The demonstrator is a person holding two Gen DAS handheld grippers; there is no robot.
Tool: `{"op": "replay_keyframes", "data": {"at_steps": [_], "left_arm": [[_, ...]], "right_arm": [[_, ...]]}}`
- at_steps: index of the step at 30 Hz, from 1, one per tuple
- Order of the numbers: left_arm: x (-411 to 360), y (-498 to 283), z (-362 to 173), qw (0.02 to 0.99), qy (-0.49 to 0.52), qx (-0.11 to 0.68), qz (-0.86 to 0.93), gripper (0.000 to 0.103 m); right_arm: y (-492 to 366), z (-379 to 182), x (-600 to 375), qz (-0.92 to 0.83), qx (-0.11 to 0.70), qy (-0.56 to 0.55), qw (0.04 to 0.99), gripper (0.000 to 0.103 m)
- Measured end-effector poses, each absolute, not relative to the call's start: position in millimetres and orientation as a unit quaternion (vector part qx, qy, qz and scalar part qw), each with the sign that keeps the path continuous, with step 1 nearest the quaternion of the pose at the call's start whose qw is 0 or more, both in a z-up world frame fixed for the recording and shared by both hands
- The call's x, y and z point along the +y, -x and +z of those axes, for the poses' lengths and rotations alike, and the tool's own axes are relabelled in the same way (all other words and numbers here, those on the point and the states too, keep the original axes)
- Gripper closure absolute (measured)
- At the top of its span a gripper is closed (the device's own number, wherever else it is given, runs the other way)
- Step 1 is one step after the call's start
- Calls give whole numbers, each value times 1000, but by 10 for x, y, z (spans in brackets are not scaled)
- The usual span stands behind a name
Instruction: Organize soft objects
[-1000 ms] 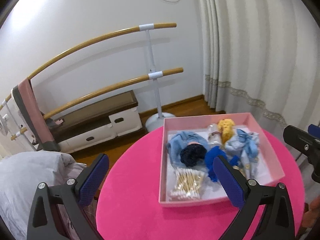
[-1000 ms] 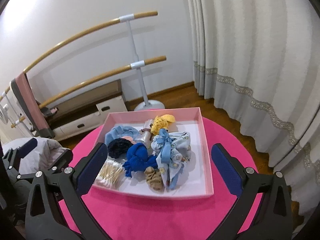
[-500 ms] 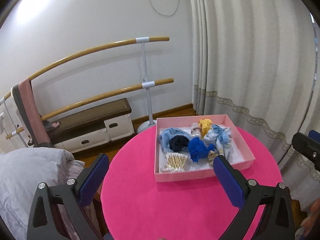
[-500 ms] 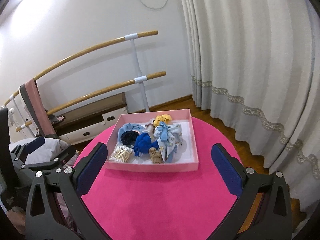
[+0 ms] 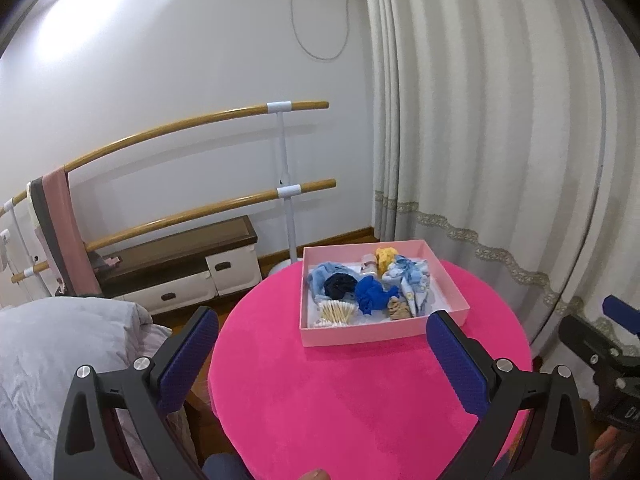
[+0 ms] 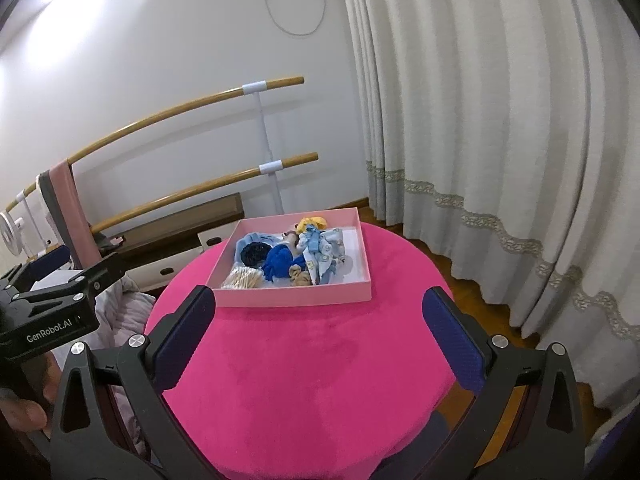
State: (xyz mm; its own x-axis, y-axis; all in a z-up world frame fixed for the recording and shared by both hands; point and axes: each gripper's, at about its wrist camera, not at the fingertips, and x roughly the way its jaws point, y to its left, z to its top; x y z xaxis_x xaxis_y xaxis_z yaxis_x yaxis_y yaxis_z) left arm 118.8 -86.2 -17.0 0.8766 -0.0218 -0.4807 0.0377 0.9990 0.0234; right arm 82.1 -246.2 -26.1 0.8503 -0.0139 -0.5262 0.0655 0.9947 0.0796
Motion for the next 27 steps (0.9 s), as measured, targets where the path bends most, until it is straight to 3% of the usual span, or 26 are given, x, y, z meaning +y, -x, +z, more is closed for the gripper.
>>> {"op": "replay_keyframes", "data": {"at_steps": [27], "left_arm": [[-814, -599, -99, 972, -5, 233, -21, 0]], "right_arm": [[-607, -148, -2085, -13, 246, -20, 969, 0]]}}
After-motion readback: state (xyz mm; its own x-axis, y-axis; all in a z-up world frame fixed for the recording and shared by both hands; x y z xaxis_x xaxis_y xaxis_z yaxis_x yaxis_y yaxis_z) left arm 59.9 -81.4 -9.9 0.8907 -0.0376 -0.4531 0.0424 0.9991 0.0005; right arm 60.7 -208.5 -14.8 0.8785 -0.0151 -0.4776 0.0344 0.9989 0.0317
